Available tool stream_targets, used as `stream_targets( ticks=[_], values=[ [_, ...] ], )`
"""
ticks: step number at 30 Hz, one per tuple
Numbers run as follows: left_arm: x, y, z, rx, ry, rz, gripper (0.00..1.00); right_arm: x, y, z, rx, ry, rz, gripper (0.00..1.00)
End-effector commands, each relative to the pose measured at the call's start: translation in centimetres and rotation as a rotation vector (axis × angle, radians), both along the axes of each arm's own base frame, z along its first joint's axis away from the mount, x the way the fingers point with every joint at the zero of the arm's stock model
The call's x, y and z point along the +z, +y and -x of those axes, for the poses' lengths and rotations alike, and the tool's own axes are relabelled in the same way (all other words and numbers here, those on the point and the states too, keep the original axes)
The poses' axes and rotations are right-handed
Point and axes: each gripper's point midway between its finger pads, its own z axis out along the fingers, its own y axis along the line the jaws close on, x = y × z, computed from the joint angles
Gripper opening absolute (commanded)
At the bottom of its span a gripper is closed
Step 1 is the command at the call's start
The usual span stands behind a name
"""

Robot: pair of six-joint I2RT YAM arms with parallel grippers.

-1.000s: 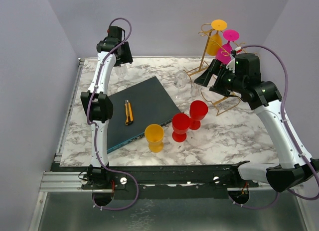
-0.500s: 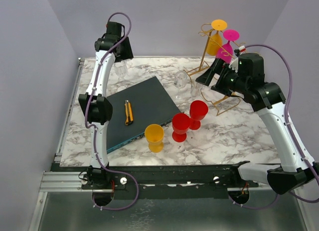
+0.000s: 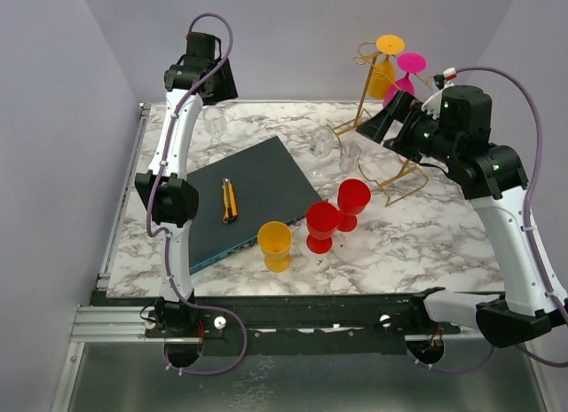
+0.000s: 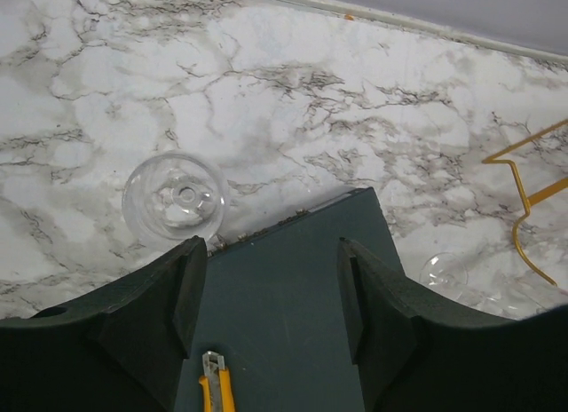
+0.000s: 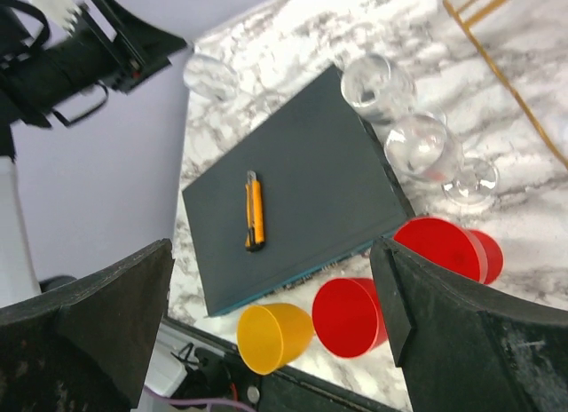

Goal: Take the wine glass off the wine glass rack
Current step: Place the wine glass at the center of the board, then pick up the wine glass from the wine rack.

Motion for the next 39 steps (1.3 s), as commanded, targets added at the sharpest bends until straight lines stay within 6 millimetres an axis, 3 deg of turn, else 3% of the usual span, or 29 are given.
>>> stream_targets(
  ticks=[1,6,12,17,21,28,39],
  values=[
    [5.0,-2.2,3.3,-0.035,-0.078,-0.012,0.68,3.2,-1.2,-1.9,-0.08,-0.077,0.051,1.0],
    [6.9,-5.2,6.1,-0.102,-0.098,0.019,0.73,6.5,-2.6,-6.9,-0.133,-0.136,0.074,1.0],
    [9.3,-8.4,10.1,-0.192,-0.142,0.102,0.82,9.3,-8.6,-13.1,-0.209,-0.23,-0.002,1.0],
    [9.8,-10.8,14.0,-0.27,-0.149,0.208,0.88,9.4,-13.2,-16.7,-0.247,-0.314,-0.048,1.0],
    [10.3,-12.2,17.3,-0.324,-0.16,0.268,0.91,8.8,-16.8,-19.0,-0.276,-0.353,-0.061,1.0],
    [10.9,-13.3,20.7,-0.39,-0.168,0.359,0.99,6.4,-20.3,-22.7,-0.167,-0.357,-0.097,0.98],
    [12.1,-14.0,22.6,-0.464,-0.168,0.405,0.99,0.7,-20.8,-26.0,0.028,-0.298,-0.126,0.9]
  ],
)
